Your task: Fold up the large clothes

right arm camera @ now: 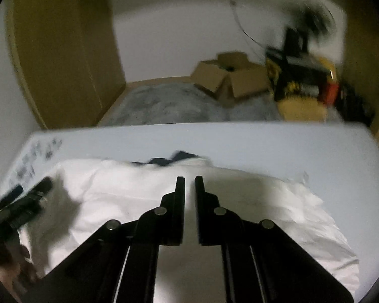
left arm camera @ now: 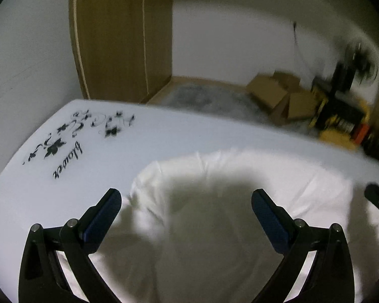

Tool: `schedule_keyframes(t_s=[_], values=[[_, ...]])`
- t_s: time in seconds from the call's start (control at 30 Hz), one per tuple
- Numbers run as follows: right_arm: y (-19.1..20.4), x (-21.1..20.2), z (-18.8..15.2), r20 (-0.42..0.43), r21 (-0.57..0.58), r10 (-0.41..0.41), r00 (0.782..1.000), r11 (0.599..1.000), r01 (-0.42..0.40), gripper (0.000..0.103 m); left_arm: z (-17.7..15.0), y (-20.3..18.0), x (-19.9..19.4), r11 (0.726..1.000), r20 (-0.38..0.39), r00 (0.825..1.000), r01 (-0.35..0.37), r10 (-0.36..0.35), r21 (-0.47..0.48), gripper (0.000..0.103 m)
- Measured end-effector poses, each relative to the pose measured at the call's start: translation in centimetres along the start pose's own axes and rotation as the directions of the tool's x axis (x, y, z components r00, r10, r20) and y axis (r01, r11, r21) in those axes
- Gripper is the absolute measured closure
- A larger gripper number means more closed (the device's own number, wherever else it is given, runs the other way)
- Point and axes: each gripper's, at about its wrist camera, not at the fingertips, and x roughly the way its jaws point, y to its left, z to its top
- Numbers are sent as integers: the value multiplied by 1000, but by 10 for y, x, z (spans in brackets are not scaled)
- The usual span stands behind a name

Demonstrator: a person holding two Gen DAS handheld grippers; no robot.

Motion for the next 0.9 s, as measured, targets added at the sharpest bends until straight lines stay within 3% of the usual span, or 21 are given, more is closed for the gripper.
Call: schedule_keyframes(t_s=[0.07,0.17,0.3,0.5,0.57,0.63,0.73,0.8,0.83,0.9], values=[[19,24,-13,-65,-33,14,998,999,-16,95,-13,1,14,1000,-57,998,8,-9,-17,0],[20,60,-37,-166,-16,80,983,996,-84,97,-18,7,15,997,-43,997,54,-57,-57,0],[11,65,-47,-143,18,139,980,990,-137,98,-21,7,20,996,-27,998,63,-64,-56,0],[13,46,-42,-161,-77,69,985,994,-83,97,-22,10,28,997,-40,997,61,-62,-37,0],[-12,8,-35,-58,-101,55,997,993,-61,97,-22,11,28,997,-43,997,65,-67,-40,0],[-38,-5,-33,-18,-124,-65,998,990,62,97,-22,11,30,997,-49,996,67,-69,-40,0],[-94,7,-44,-81,-73,-150,985,987,144,97,-21,12,32,996,-54,996,73,-75,-44,0],[-123,26,-58,-149,20,-92,985,995,96,97,-21,12,33,996,-57,995,77,-80,-48,0],[-132,30,-64,-141,79,-35,989,996,46,97,-21,12,33,996,-58,995,77,-80,-49,0],[-130,32,-68,-117,86,-31,993,995,42,97,-21,12,35,995,-62,995,80,-83,-52,0]])
